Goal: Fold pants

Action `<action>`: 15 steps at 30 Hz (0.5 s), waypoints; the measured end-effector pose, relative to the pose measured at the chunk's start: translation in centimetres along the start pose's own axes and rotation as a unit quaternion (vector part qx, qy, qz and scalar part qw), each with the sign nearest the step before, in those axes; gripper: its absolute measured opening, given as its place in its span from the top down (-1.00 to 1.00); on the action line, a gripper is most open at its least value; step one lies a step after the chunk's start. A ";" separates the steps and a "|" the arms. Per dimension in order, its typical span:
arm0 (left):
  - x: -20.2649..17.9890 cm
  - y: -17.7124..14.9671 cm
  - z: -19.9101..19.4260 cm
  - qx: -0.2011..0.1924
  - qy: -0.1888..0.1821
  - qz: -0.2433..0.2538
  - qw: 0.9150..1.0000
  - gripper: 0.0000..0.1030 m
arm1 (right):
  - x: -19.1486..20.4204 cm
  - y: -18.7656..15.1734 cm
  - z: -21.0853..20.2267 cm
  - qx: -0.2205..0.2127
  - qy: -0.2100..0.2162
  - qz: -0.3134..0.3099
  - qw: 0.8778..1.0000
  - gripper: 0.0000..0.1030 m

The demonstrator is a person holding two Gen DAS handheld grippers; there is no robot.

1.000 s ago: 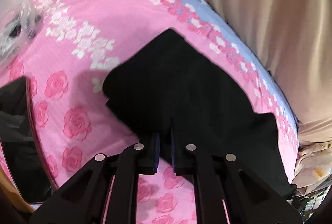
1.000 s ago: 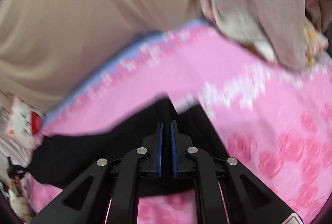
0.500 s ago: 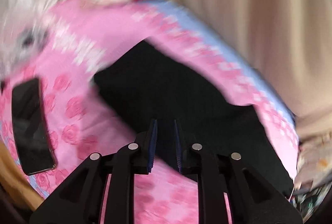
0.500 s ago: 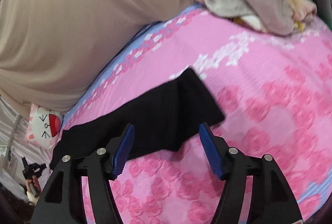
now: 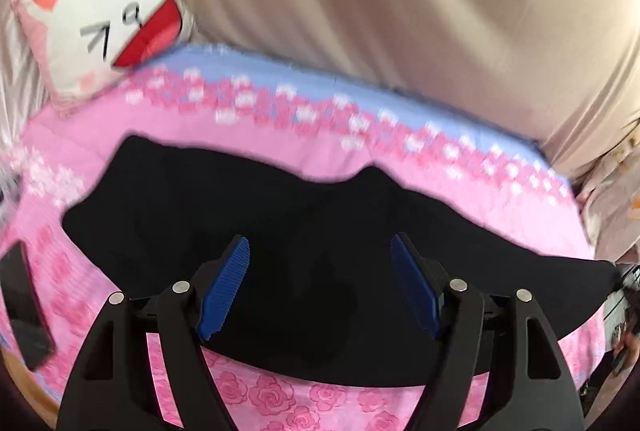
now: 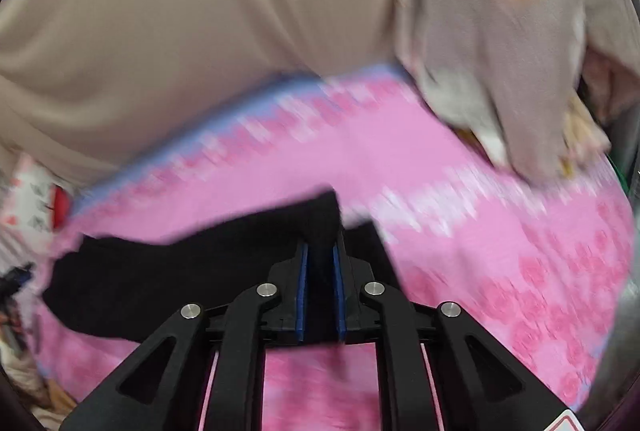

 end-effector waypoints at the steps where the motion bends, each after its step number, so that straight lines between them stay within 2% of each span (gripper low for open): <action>1: 0.3 -0.6 1.4 0.013 0.013 -0.003 1.000 -0.38 | -1.3 -1.1 2.1 0.028 -0.020 0.017 0.999 0.74; 2: 0.5 -1.0 2.5 0.024 0.029 -0.002 0.999 -0.38 | -1.7 -1.5 2.1 0.016 -0.008 0.025 1.000 0.72; 3: 0.8 -1.5 3.6 0.036 0.046 -0.002 0.998 -0.38 | -1.7 -1.8 0.8 -0.011 0.009 0.038 0.999 0.59; 5: 1.7 -2.1 4.8 0.053 0.069 -0.004 0.996 -0.38 | -1.2 -1.9 -1.3 -0.046 -0.005 0.044 0.998 0.39; 6: 2.2 -2.2 5.1 0.057 0.072 -0.008 0.996 -0.38 | -0.3 -1.9 -3.0 -0.077 -0.025 0.031 0.996 0.18; 8: 4.0 -2.2 5.2 0.057 0.079 -0.028 0.995 -0.38 | 2.5 -1.8 -5.3 -0.106 -0.024 0.004 0.994 0.08; 10: 5.5 -2.0 5.0 0.053 0.088 -0.044 0.994 -0.38 | 6.2 -1.7 -6.1 -0.096 0.020 -0.035 0.995 0.08; 12: 7.2 -1.9 4.7 0.047 0.105 -0.061 0.991 -0.38 | 12.8 -2.4 -5.4 -0.076 0.079 -0.096 0.989 0.07; 14: 8.4 -1.8 4.0 0.036 0.112 -0.074 0.990 -0.38 | 19.0 -3.6 -3.4 -0.035 0.144 -0.145 0.978 -0.05; 15: 9.1 -1.9 3.6 0.031 0.115 -0.079 0.990 -0.38 | 23.1 -4.5 -1.7 -0.002 0.191 -0.170 0.967 -0.08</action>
Point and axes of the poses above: each gripper's, at about its wrist camera, not at the fingertips, and z roughly the way its jaws point, x to its left, y to its top, the point moved 2 cm from there along z, roughly the way its jaws point, and after that the axes turned 10 degrees about z, right-handed, at the moved point
